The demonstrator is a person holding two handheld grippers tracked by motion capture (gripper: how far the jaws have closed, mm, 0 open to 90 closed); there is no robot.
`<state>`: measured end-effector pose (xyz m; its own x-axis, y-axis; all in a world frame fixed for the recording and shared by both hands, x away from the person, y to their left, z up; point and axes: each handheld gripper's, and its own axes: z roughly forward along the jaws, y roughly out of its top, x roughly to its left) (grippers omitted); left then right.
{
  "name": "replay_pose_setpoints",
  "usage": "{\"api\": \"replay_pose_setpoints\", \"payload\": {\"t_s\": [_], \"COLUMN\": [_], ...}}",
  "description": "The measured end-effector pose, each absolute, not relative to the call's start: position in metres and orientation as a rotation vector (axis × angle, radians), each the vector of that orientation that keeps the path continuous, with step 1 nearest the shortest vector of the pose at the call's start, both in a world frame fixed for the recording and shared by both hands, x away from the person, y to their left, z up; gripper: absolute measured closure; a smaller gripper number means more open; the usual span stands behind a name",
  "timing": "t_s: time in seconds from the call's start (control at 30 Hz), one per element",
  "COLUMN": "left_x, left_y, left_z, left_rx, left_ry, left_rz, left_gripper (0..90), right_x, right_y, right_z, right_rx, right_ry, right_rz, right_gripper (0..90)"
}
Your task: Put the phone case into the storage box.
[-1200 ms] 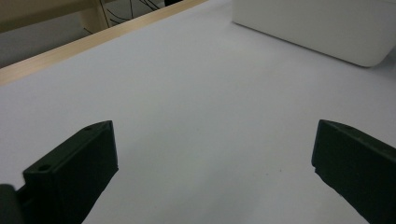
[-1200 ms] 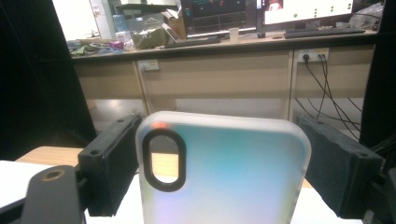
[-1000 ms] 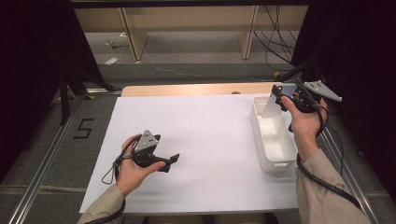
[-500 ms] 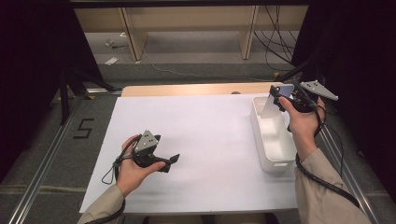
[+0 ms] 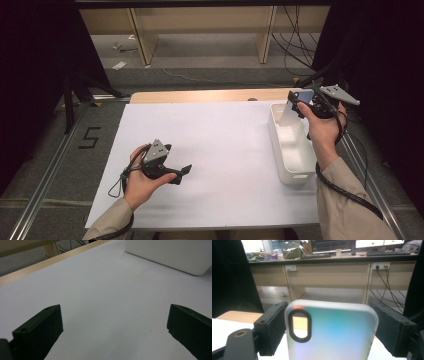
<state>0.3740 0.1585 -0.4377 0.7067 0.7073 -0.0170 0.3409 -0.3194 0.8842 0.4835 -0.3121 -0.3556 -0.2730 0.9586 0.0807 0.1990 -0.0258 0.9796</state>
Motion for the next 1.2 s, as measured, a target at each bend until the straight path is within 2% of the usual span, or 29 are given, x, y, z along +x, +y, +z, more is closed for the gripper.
{"api": "replay_pose_setpoints", "payload": {"t_s": [1.2], "left_x": [0.374], "left_y": [0.159], "left_z": [-0.438], "left_rx": [1.922], "left_ry": [0.814], "left_rz": [0.461], "left_gripper": [0.0], "right_x": [0.502], "right_y": [-0.312], "right_z": [-0.36], "right_rx": [1.259], "right_ry": [1.55], "right_rz": [1.335], "right_gripper": [18.3]}}
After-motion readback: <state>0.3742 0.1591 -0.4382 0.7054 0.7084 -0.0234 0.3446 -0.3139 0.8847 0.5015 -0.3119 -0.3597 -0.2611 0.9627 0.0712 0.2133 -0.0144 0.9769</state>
